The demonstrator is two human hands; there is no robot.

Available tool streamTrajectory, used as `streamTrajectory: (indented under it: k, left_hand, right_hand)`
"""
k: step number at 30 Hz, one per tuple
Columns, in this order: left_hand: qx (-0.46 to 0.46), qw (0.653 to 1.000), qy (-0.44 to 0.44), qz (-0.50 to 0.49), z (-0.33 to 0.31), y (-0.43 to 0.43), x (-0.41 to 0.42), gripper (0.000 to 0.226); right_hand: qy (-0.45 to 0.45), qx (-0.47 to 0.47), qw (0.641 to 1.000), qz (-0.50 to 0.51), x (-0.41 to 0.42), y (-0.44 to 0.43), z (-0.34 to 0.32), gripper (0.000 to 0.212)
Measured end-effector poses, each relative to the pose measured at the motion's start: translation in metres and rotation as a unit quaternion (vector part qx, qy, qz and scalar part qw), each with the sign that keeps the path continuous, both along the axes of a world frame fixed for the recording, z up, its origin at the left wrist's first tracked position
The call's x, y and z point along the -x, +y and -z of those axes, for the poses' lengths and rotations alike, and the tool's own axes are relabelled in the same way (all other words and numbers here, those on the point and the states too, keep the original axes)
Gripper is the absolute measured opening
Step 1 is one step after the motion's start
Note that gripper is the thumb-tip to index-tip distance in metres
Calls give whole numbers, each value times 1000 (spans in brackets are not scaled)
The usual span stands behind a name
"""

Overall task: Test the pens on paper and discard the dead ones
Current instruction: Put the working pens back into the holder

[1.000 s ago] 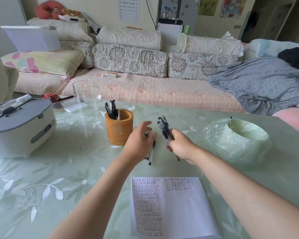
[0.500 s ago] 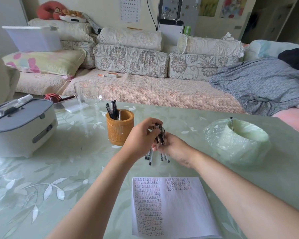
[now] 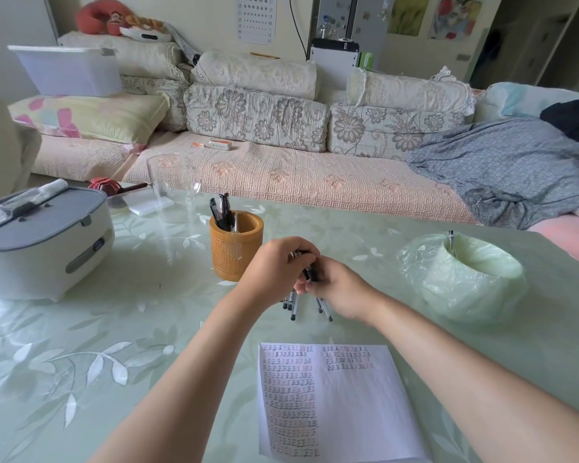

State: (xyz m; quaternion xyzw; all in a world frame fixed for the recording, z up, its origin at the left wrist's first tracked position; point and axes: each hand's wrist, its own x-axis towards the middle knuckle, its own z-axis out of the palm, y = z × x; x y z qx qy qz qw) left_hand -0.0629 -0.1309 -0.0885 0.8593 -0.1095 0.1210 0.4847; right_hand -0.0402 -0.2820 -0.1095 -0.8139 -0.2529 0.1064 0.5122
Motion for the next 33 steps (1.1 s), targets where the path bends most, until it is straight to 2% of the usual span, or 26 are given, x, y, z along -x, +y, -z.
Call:
streamTrajectory:
  k: [2, 5, 9, 11, 13, 14, 18, 20, 24, 29, 33]
  left_hand:
    - [-3, 1000, -11, 7, -1, 0, 0, 12]
    - [-3, 998, -60, -20, -6, 8, -4, 23]
    - [52, 979, -135, -147, -16, 39, -10, 14]
    - [82, 964, -134, -217, -10, 53, -11, 11]
    - [73, 950, -113, -281, 2, 66, -11, 12]
    - [65, 945, -102, -303, 8, 70, -12, 15]
    - [52, 942, -57, -325, 21, 81, -18, 54]
    - [44, 951, -32, -305, 24, 82, -20, 67]
    - [22, 964, -1, -264, 30, 82, -26, 67]
    - [-9, 963, -12, -270, 37, 83, -28, 68]
    - [-14, 961, -24, -276, 41, 82, -31, 66]
  right_hand:
    - [-1, 20, 1000, 12, 0, 0, 1, 27]
    - [-3, 29, 999, 37, -2, -2, -2, 22]
    - [-10, -42, 995, 87, -8, 5, -17, 24]
    - [-39, -90, 989, 114, -14, 17, -29, 25]
    - [-37, -153, 979, 131, -23, 37, -43, 27]
    - [-35, -177, 974, 135, -29, 49, -50, 26]
    - [-49, -206, 962, 171, -61, 95, -69, 17]
    - [-55, -202, 959, 192, -74, 116, -70, 17]
    - [-56, -165, 959, 222, -86, 142, -64, 9]
    - [-40, -67, 968, 237, -89, 153, -51, 14]
    - [-30, 50, 968, 246, -90, 152, -31, 23]
